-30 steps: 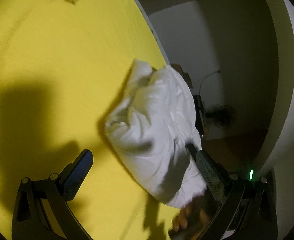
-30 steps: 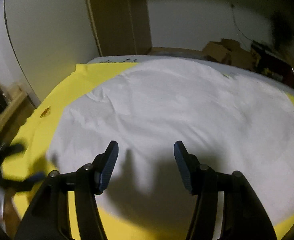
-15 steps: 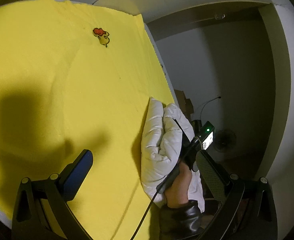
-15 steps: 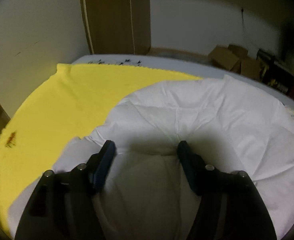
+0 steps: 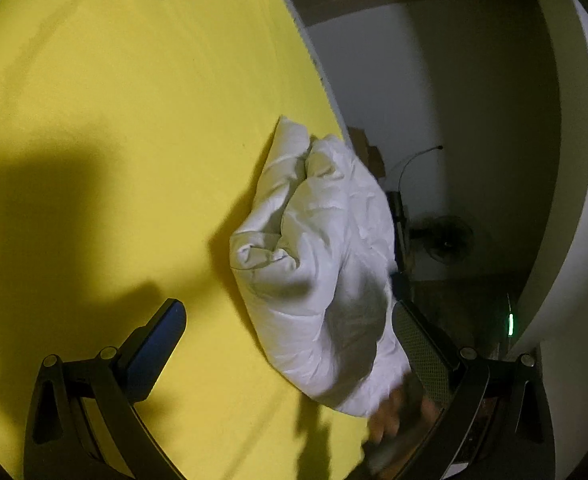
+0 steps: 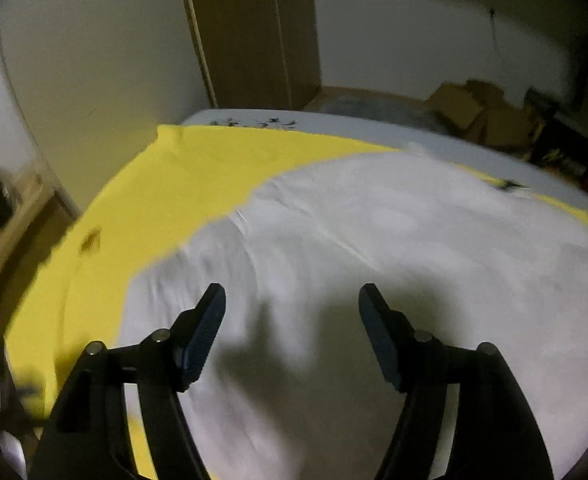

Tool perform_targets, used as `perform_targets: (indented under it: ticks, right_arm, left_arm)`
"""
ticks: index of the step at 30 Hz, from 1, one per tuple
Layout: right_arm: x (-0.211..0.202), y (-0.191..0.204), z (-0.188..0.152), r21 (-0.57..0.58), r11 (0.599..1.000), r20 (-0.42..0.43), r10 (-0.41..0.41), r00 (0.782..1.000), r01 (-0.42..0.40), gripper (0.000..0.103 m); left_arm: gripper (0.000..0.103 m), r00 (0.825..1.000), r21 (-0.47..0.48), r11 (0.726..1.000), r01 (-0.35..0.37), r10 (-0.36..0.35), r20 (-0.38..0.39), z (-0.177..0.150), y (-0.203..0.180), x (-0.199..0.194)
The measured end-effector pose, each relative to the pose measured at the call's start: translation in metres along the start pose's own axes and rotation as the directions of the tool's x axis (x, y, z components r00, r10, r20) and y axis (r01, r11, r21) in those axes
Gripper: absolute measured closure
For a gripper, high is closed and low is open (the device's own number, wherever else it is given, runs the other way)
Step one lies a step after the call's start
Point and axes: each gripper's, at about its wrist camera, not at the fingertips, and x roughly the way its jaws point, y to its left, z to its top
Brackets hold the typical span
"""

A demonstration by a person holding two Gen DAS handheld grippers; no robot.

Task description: Fold large clothes

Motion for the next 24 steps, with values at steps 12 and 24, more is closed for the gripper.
perform_targets:
  ticks: [12,24]
  right_arm:
    - [0.004,-0.052,-0.053,0.026,0.999,-0.054,-0.024,0.998,0.025,0.026]
    - [-0.109,-0.097,-0.094,0.115,0.992,0.111,0.031,0.993,-0.044,0.026]
  left_arm:
    - [0.000,0.998,0.049,0.998,-0.042,0.044,-0.051,-0.001,-0.019,0.056]
    - [0.000,0.987,0.128,0.980,-0.155,0.160,-0.028,0.013,-0.037,0.079]
